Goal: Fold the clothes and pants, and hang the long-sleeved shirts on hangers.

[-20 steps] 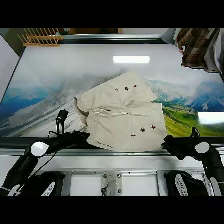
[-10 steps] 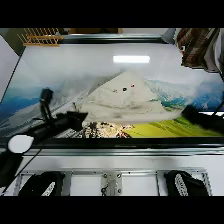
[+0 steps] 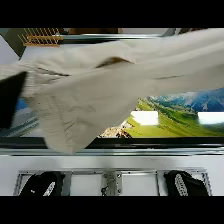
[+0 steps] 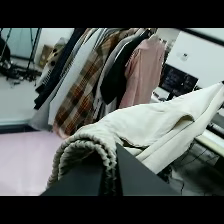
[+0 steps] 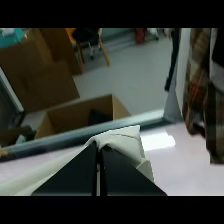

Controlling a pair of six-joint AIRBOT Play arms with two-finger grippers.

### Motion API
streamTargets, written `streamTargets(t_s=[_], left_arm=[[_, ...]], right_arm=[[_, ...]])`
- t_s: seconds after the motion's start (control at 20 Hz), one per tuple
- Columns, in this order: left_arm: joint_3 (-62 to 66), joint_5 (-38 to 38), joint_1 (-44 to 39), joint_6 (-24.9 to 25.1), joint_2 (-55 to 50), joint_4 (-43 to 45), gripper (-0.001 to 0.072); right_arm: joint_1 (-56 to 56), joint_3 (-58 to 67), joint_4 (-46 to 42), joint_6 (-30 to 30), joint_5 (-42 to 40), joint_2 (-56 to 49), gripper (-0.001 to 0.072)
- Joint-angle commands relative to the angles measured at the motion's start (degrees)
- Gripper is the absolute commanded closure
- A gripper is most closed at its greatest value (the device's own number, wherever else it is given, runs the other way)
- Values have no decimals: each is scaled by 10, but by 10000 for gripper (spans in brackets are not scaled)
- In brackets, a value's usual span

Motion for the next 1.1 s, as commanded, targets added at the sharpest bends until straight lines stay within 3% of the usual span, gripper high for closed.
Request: streamTargets(t_s=[0.0, 0.2, 0.3, 0.4, 0.5, 0.7, 0.9, 1.05], left_arm=[[35, -6, 0, -52, 18, 1, 689], [35, -61, 0, -71, -38, 3, 689], [35, -115, 0, -70, -95, 6, 688], [35, -149, 0, -87, -164, 54, 689], [35, -149, 0, -115, -237, 125, 688], [35, -52, 0, -114, -411, 214, 688], [48, 105, 39, -115, -575, 207, 688], [106, 73, 85, -115, -662, 204, 688]], right_arm=[[0, 75, 36, -2, -50, -1, 708], [0, 75, 126, -4, -42, -50, 708], [2, 75, 181, -39, -9, -103, 708], [34, 74, 176, -49, 23, -175, 708], [85, 74, 113, -49, 43, -253, 708], [193, 74, -9, -48, 33, -431, 708], [229, 74, -19, -12, -40, -536, 708], [229, 74, -22, -12, -37, -551, 708]])
